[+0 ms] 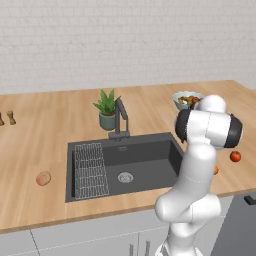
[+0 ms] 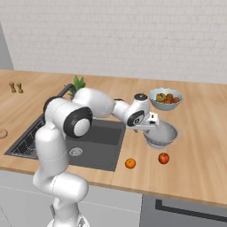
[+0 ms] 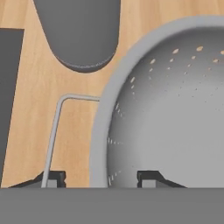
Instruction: Put the colander in the sink, put the tangerine, peach, apple in the colander, and turn on the sink faucet and pour water over the colander.
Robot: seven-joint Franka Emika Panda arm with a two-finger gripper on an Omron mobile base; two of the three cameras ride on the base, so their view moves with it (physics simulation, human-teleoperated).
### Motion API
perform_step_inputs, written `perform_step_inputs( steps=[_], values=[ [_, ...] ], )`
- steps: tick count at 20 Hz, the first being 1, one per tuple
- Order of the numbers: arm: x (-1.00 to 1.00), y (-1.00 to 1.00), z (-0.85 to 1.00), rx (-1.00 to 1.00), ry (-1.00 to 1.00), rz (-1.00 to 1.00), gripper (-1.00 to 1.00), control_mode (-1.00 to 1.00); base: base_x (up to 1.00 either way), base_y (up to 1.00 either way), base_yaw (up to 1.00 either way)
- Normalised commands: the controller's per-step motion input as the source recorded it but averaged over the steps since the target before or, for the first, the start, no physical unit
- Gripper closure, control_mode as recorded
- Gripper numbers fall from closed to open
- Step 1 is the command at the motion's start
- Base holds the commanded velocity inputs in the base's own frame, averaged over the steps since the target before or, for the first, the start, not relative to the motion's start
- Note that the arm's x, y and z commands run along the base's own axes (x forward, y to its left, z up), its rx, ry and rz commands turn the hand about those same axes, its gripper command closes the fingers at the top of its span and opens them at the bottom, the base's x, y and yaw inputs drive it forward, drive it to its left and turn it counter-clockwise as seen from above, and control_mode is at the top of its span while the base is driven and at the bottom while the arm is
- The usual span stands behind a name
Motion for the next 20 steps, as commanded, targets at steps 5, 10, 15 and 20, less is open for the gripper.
perform_step_inputs(
  steps=[5,10,15,20],
  values=[
    [-0.05,0.0,0.65,0.01,0.04,0.1,1.0,-1.0,0.0,0.0,0.0],
    [-0.32,0.23,0.4,0.0,0.0,0.15,1.0,-1.0,0.0,0.0,0.0],
    [-0.35,0.27,0.37,0.0,-0.02,0.13,1.0,-1.0,0.0,0.0,0.0],
    [-0.27,0.41,0.31,-0.01,-0.07,0.25,1.0,-1.0,0.0,0.0,0.0]
  ],
)
